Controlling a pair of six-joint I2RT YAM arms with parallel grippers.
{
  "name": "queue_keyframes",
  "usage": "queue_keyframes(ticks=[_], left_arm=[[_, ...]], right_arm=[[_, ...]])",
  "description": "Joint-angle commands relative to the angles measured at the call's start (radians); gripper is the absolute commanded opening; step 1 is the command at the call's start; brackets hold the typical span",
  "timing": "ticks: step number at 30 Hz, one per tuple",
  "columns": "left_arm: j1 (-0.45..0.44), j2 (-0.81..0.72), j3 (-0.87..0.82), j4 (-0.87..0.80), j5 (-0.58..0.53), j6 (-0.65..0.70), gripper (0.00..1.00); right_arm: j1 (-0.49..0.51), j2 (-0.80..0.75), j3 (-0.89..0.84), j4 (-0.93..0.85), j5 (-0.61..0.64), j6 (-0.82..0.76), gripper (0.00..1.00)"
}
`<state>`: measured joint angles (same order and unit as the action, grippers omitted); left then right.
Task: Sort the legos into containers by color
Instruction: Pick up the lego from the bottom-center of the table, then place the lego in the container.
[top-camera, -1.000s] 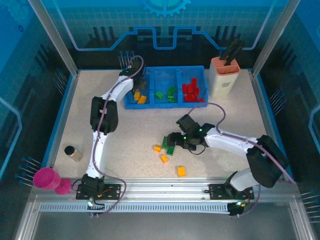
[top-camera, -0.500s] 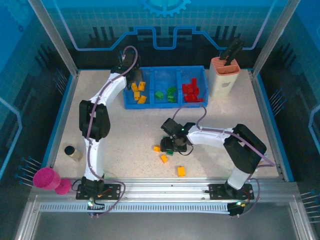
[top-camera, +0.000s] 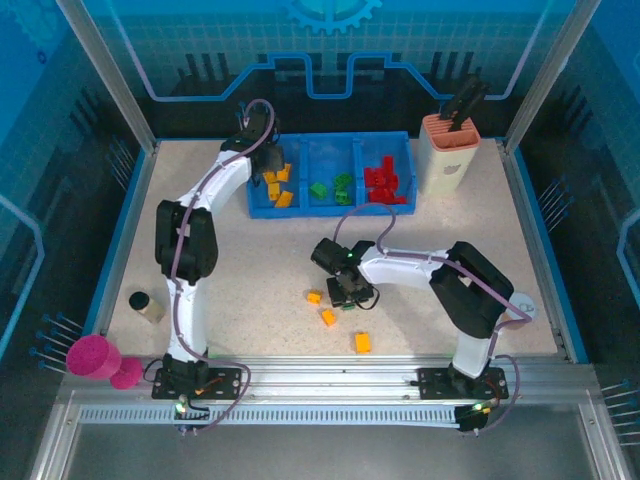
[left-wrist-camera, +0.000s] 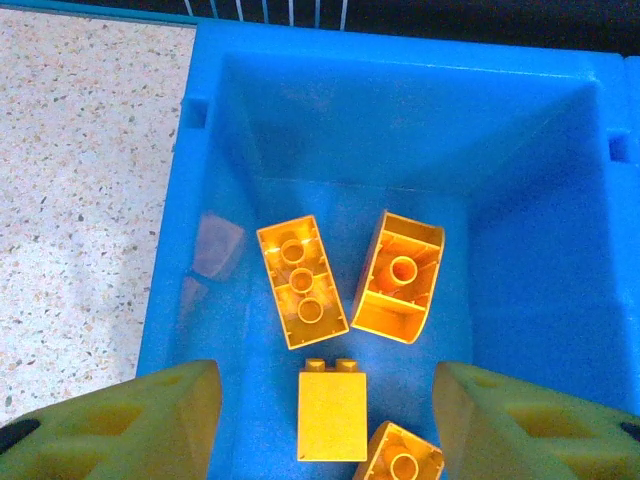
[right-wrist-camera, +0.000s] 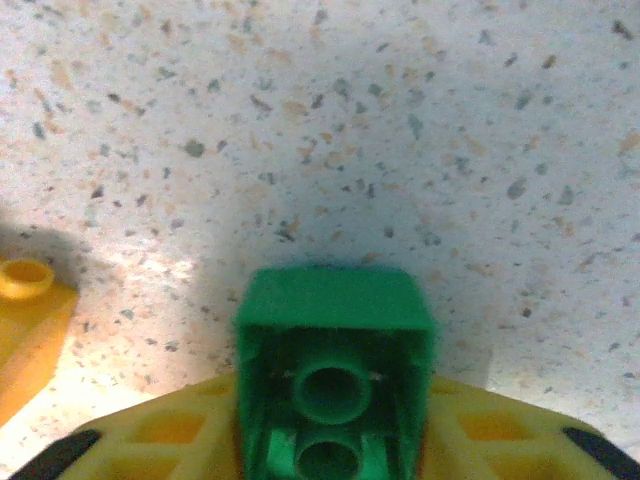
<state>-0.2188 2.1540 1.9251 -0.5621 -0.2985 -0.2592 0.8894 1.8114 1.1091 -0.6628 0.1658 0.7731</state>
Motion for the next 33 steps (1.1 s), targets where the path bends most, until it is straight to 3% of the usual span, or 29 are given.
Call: queue_keyframes(ticks=[1, 8, 14, 22, 31, 33], left_arm=[[0.01, -0.091, -0.018, 0.007, 0.019, 0.001, 0.59], [0.01, -0.258, -0.119, 0.014, 0.055, 0.033, 0.61], [0.01, -0.499, -0.331, 0.116, 0.104, 0.053, 0.69], [0.01, -0.914, -0.632, 0.094, 0.192, 0.076, 0.81], [0.01, -1.396, -0.878, 0.01, 0.241, 0.259, 0.99], [0.011, -1.464, -0.904, -0.024, 0.231, 0.275, 0.99]], right_arm=[[-0.005, 0.027, 0.017, -0.03, 0.078, -0.083, 0.36], [-0.11, -0.103, 0.083, -0.054, 0.117, -0.326, 0.3], [-0.219, -0.114, 0.286, -0.006, 0.15, -0.661, 0.3], [-0.345, 0.147, 0.646, 0.078, 0.183, -0.791, 0.31], [-0.367, 0.508, 1.092, 0.024, 0.194, -0.864, 0.32], [-0.368, 0.576, 1.16, 0.009, 0.177, -0.861, 0.32]])
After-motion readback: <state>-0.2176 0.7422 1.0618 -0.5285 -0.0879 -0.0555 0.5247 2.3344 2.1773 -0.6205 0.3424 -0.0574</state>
